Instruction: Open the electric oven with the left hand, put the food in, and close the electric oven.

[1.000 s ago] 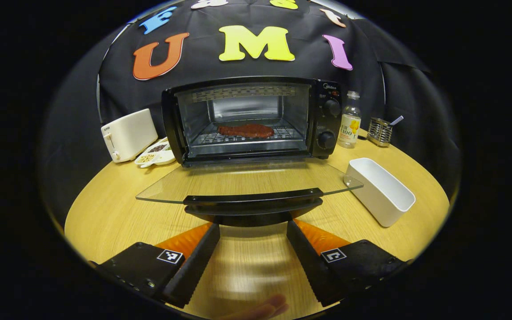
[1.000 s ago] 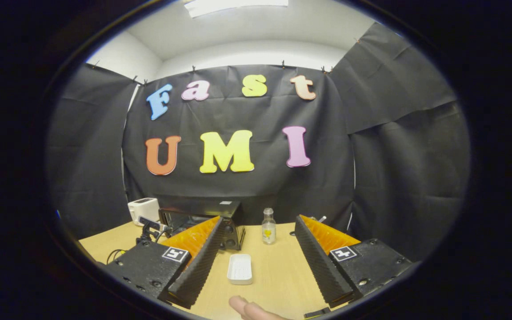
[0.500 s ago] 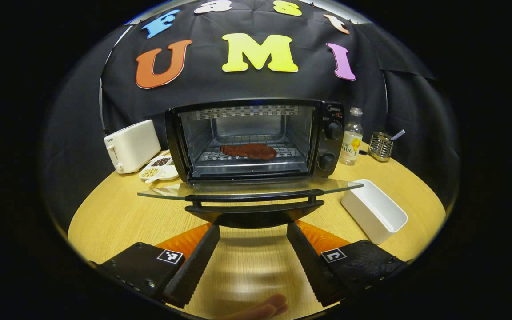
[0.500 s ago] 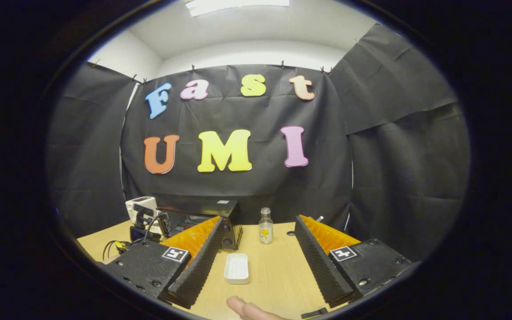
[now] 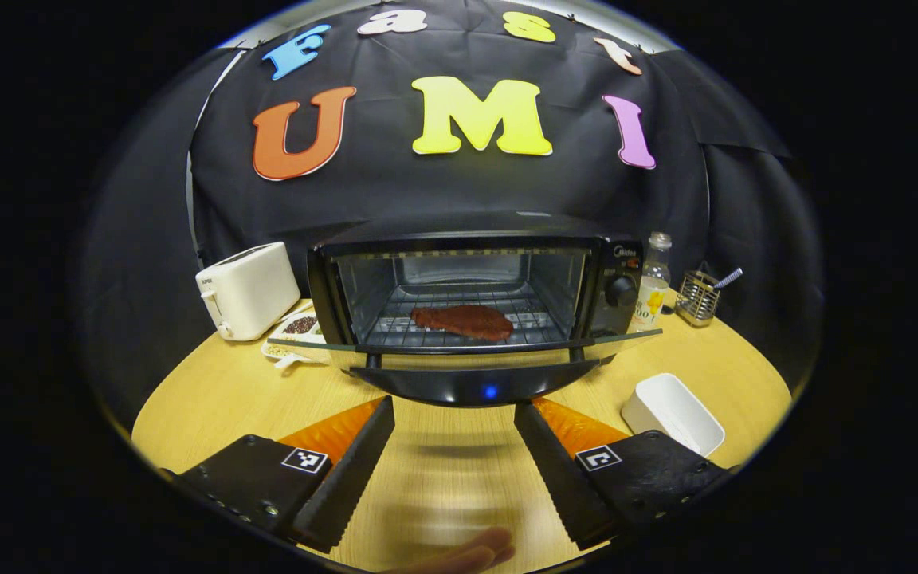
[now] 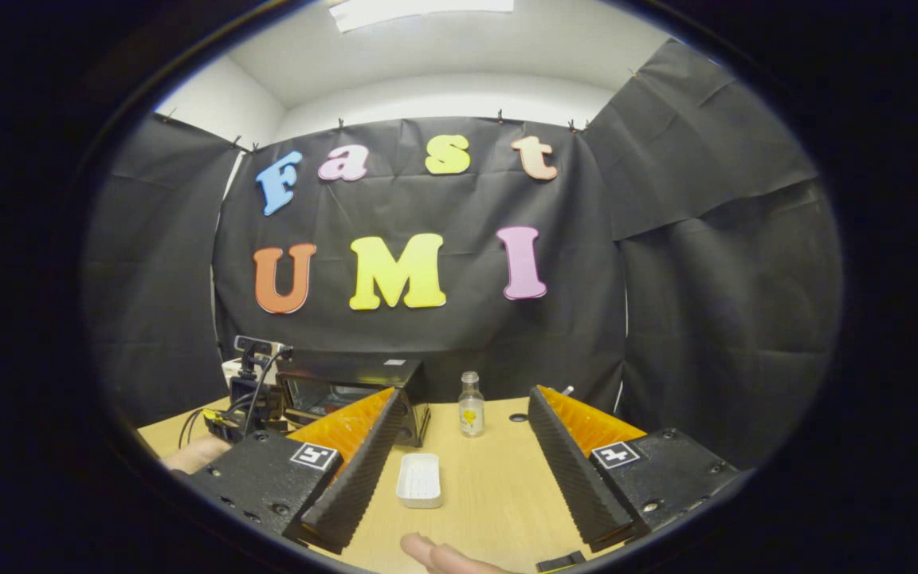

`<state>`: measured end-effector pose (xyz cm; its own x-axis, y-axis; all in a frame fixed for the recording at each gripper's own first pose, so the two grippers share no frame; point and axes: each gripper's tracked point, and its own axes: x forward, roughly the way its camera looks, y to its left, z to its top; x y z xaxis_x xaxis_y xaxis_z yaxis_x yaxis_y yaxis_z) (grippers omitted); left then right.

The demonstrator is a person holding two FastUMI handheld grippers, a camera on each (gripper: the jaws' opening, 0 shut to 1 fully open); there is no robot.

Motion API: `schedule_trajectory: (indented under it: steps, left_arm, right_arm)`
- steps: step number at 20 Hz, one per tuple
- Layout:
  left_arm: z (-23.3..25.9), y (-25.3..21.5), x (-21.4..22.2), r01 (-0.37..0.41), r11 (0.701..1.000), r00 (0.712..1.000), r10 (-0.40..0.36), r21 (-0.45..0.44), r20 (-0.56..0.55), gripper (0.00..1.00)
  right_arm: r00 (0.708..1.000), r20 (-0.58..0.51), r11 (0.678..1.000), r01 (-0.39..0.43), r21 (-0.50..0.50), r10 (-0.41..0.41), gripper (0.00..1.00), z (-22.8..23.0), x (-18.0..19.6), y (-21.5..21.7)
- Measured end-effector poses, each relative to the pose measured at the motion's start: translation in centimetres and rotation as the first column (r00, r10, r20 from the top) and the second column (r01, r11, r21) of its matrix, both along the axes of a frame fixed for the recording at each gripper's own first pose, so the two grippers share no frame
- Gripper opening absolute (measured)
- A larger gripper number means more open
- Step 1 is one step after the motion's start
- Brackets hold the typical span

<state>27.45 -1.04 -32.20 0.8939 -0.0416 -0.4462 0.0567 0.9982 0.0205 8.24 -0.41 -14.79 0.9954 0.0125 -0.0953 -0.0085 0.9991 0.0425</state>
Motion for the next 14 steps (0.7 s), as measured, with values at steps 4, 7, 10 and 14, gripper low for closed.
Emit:
schedule_trajectory:
  steps: [4,7,10,14]
  left_arm:
    - [2.6,0.0,0.0,0.003,1.000,0.999,-0.002,-0.013,0.044,0.97]
    - [4.3,0.7,-1.0,-0.005,1.000,0.998,0.007,-0.021,0.065,0.97]
    - [6.6,0.9,-2.5,0.003,1.000,0.995,0.000,-0.031,0.100,0.97]
    - [9.7,1.0,-4.0,0.017,0.999,0.987,-0.011,-0.035,0.159,0.97]
  right_arm:
    - [1.000,-0.011,1.000,0.007,0.011,-0.007,1.00,-0.4,-0.1,-0.5]
    - [1.000,-0.022,1.000,0.008,0.019,-0.007,1.00,-0.8,-0.2,-0.4]
    - [1.000,-0.021,1.000,0.005,0.021,-0.005,1.00,-0.8,-0.5,0.1]
    - [1.000,-0.007,1.000,0.007,0.013,-0.007,1.00,-0.1,-1.1,0.3]
